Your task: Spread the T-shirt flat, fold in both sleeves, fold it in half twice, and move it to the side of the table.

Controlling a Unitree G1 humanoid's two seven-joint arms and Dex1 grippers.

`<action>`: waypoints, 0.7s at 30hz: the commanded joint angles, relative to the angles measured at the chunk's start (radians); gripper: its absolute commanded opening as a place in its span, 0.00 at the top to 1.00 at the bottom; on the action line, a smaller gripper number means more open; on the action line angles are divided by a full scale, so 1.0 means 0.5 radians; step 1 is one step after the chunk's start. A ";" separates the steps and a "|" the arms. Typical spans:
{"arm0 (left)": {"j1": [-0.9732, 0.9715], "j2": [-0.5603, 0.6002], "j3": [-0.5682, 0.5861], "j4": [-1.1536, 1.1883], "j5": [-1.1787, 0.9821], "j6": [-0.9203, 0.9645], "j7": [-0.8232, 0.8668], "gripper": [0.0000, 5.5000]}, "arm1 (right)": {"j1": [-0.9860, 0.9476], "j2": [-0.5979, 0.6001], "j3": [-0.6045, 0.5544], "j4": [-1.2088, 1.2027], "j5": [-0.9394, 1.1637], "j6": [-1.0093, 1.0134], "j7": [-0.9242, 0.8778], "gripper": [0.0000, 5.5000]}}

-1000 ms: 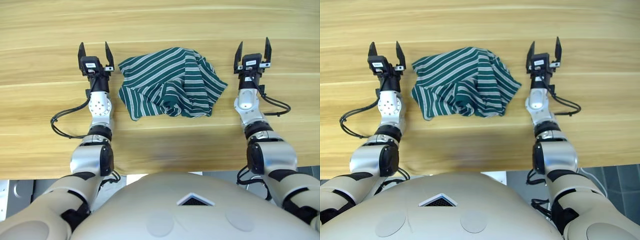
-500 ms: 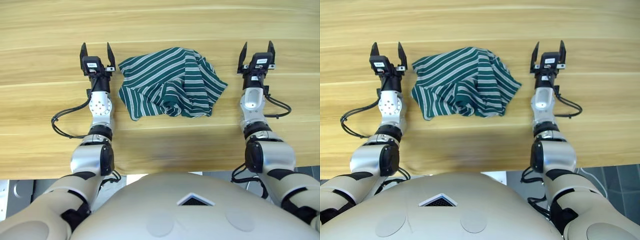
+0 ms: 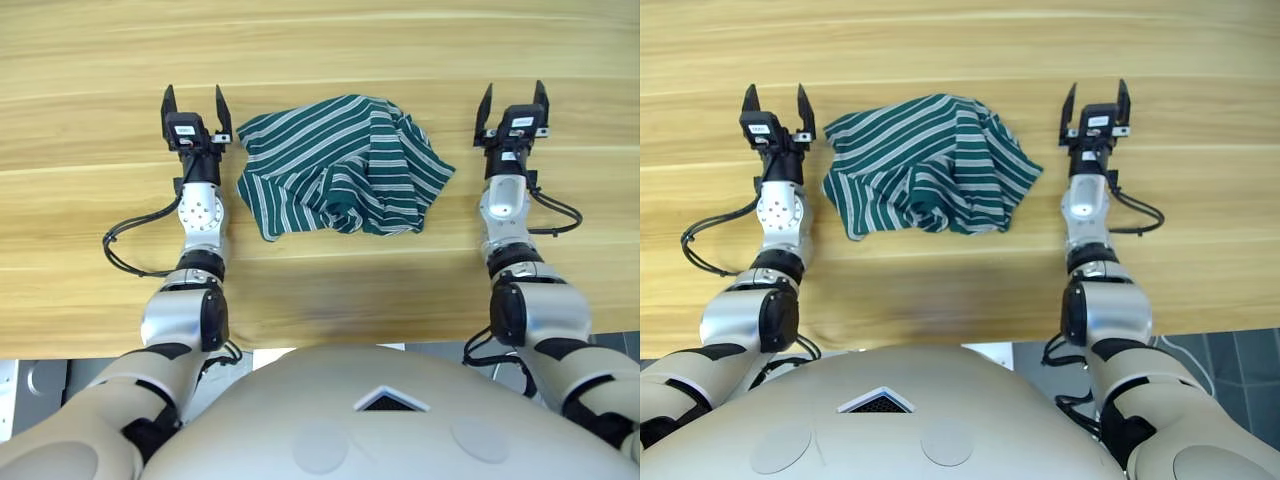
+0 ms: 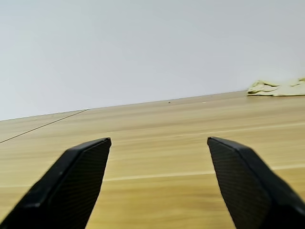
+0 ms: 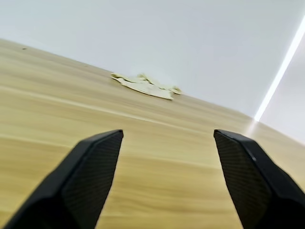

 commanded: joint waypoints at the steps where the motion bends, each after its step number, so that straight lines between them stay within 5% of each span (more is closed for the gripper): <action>1: 0.099 0.047 -0.037 -0.149 0.014 -0.124 -0.096 0.31 | 0.257 -0.092 0.115 -0.355 -0.230 -0.140 -0.068 0.36; 5: 0.717 0.350 -0.310 -1.293 0.129 -0.110 -0.513 0.31 | 1.021 -0.602 0.233 -1.424 -0.446 -0.139 0.456 0.36; 10: 1.521 1.015 -0.848 -2.514 -0.328 0.126 -1.102 0.31 | 1.803 -1.146 0.230 -2.395 -0.086 0.015 1.014 0.36; 21: 1.703 1.080 -0.732 -2.783 -0.006 0.509 -1.163 0.31 | 1.697 -0.985 0.520 -2.586 -0.359 0.496 1.333 0.36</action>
